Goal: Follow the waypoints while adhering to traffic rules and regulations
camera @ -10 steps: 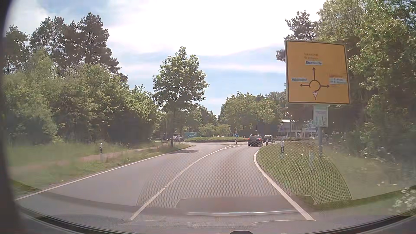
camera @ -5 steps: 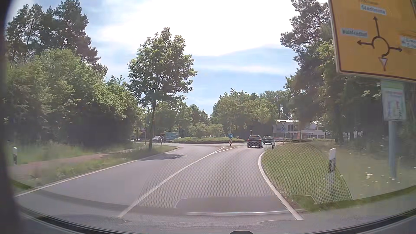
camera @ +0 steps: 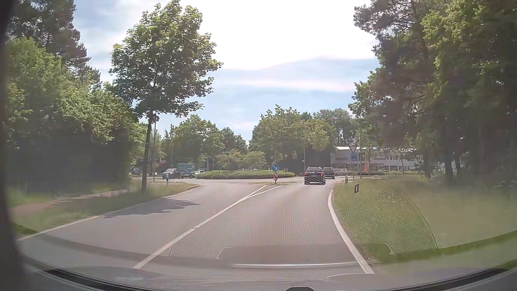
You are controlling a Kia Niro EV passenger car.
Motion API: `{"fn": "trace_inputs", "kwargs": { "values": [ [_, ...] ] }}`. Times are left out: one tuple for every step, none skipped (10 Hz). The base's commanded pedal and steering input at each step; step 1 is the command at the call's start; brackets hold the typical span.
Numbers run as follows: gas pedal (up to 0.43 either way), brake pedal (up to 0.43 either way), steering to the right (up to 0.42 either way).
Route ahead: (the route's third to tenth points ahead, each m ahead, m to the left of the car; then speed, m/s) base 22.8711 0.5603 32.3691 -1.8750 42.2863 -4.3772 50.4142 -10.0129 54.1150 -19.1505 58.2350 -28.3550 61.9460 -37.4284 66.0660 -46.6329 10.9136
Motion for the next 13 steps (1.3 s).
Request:
{"fn": "trace_inputs", "kwargs": {
  "values": [
    [0.000,0.220,0.025],
    [0.000,0.220,0.027],
    [0.000,0.220,0.032],
    [0.000,0.220,0.035],
    [0.000,0.220,0.035],
    [0.000,0.220,0.035],
    [0.000,0.220,0.036],
    [0.000,0.213,0.038],
    [0.000,0.195,0.040],
    [0.000,0.171,0.041],
    [0.000,0.146,0.041],
    [0.000,0.146,0.041],
    [0.000,0.146,0.040]
  ]
}}
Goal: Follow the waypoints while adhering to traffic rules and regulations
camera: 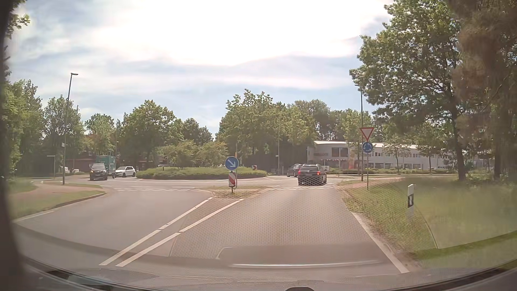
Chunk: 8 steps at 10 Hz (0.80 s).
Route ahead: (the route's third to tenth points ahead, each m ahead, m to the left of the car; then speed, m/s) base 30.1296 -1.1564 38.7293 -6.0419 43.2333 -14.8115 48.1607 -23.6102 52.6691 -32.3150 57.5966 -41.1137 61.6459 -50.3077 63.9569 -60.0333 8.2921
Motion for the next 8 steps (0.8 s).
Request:
{"fn": "trace_inputs", "kwargs": {
  "values": [
    [0.000,0.152,0.040],
    [0.000,0.152,0.040],
    [0.000,0.152,0.040],
    [0.000,0.152,0.040],
    [0.000,0.159,0.040],
    [0.000,0.165,0.039],
    [0.000,0.171,0.039],
    [0.000,0.183,0.039]
  ]
}}
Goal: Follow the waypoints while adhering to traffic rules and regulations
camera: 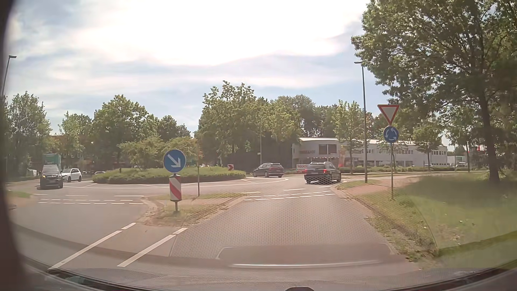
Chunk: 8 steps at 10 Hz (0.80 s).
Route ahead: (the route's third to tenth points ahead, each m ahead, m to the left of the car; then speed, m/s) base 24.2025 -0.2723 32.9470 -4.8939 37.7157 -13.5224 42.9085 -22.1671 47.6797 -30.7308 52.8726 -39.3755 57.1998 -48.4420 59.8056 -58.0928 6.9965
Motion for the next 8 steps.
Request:
{"fn": "trace_inputs", "kwargs": {
  "values": [
    [0.000,0.189,0.039],
    [0.000,0.189,0.039],
    [0.000,0.189,0.038],
    [0.000,0.189,0.037],
    [0.000,0.189,0.035],
    [0.000,0.189,0.034],
    [0.000,0.189,0.031],
    [0.000,0.189,0.026]
  ]
}}
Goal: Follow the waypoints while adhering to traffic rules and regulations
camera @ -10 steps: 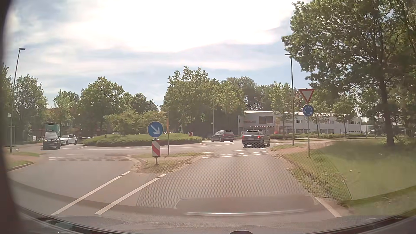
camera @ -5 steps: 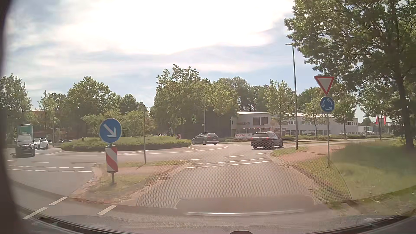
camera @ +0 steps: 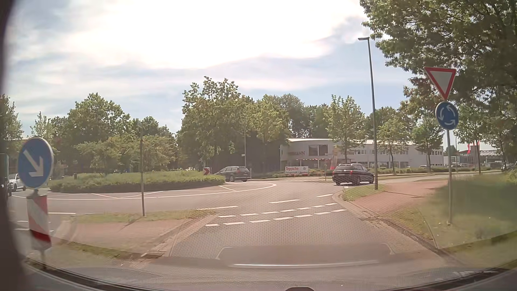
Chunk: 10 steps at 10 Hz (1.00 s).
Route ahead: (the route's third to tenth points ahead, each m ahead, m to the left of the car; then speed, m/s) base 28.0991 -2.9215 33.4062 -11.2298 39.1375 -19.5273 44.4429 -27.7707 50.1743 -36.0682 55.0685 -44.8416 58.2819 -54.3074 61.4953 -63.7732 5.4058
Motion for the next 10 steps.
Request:
{"fn": "trace_inputs", "kwargs": {
  "values": [
    [0.000,0.189,0.021],
    [0.000,0.189,0.016],
    [0.000,0.189,0.010],
    [0.000,0.189,0.005],
    [0.000,0.189,0.001],
    [0.000,0.189,0.000],
    [0.000,0.189,-0.001],
    [0.000,0.189,-0.002],
    [0.000,0.189,-0.002],
    [0.000,0.189,-0.003]
  ]
}}
